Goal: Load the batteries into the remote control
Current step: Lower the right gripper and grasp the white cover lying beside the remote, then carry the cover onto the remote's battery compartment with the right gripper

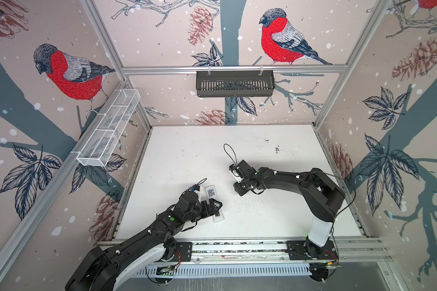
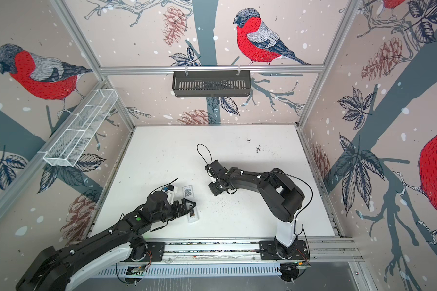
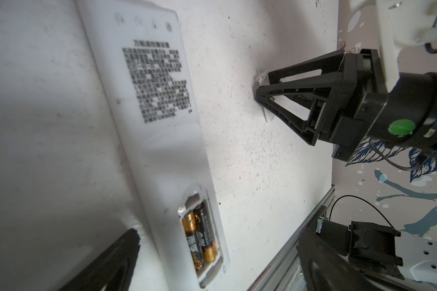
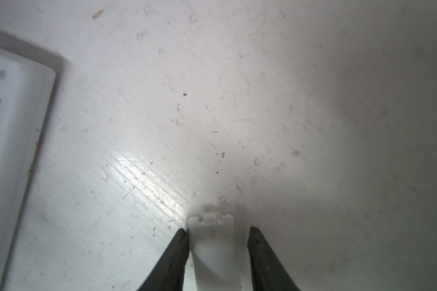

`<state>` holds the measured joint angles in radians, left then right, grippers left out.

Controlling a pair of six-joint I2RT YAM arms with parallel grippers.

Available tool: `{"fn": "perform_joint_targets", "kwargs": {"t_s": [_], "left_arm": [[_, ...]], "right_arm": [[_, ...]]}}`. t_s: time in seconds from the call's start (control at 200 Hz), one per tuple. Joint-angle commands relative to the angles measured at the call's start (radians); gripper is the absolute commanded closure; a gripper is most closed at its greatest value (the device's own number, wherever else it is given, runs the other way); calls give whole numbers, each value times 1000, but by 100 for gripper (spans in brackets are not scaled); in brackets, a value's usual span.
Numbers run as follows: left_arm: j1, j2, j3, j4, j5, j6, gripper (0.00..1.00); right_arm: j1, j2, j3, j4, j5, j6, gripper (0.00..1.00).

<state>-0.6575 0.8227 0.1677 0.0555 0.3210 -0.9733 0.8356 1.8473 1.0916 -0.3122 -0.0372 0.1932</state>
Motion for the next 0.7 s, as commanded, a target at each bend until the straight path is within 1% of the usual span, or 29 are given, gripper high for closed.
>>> {"fn": "perform_joint_targets", "kwargs": {"t_s": [0.0,0.08,0.215,0.475,0.53,0.585,0.69], "left_arm": [[-7,4,-7,65,31,-18,3],[-19,12,-11,81,31,-26,2],[-50,43,-13,115,22,-40,2],[-103,156,11,233,25,-61,2],[-103,167,28,213,24,-52,2],[-98,157,46,160,-9,-50,2],[-73,94,53,81,-67,-53,2]], "right_arm": [[2,11,6,-87,-2,-14,62],[3,10,13,-91,-1,-13,65],[5,-13,5,-77,-13,-5,67],[11,-98,-51,-31,6,15,70],[14,-124,-67,-19,9,18,70],[21,-150,-85,2,7,18,71],[49,-197,-113,39,0,14,71]]}}
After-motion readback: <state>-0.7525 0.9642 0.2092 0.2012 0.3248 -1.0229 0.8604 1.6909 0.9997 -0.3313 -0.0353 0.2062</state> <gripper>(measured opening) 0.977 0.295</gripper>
